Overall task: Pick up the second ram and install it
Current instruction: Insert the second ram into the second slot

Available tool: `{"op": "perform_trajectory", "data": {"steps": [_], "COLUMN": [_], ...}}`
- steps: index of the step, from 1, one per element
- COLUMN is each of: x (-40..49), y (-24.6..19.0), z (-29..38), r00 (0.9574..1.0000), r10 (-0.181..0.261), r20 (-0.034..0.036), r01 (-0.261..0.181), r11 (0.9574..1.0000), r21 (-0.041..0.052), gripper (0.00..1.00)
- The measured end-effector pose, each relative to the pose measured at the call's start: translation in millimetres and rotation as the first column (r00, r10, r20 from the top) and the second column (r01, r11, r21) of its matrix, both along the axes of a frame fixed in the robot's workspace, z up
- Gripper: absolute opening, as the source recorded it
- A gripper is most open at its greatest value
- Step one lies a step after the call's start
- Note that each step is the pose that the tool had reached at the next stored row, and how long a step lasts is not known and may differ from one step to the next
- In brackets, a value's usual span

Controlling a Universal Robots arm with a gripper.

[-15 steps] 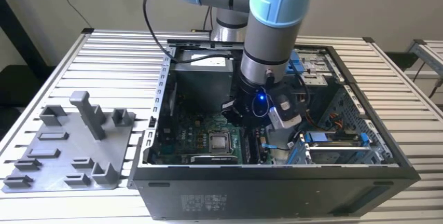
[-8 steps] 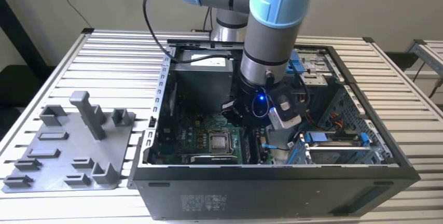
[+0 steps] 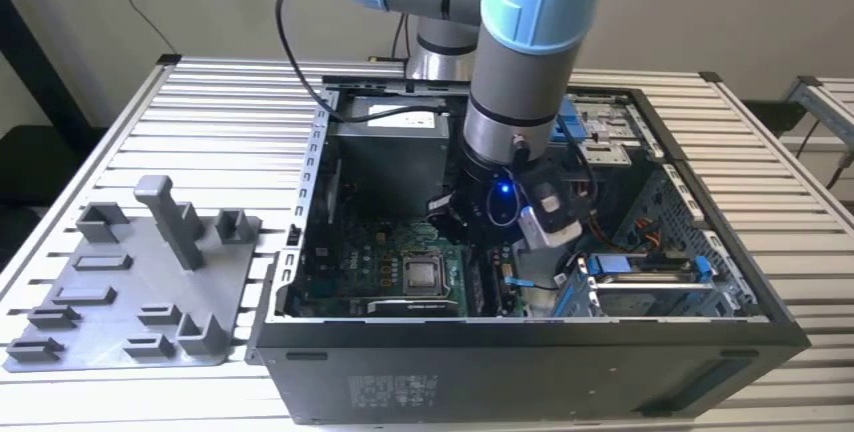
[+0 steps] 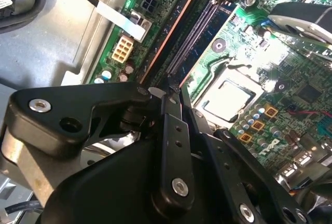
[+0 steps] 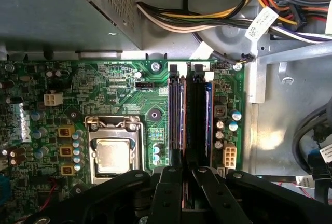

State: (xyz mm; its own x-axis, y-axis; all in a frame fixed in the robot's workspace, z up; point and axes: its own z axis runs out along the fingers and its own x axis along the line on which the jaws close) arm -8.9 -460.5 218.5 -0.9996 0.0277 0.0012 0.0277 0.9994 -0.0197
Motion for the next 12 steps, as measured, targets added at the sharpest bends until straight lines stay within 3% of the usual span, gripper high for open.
{"op": "perform_trajectory", "data": {"steps": [12], "x": [0.0], "y": [0.2], "z": [-2.9], "r00": [0.9997], "r10": [0.024], "r20": [0.0008], "r01": [-0.024], "r11": [0.9997], "r21": [0.0001], "gripper": [0.14]}}
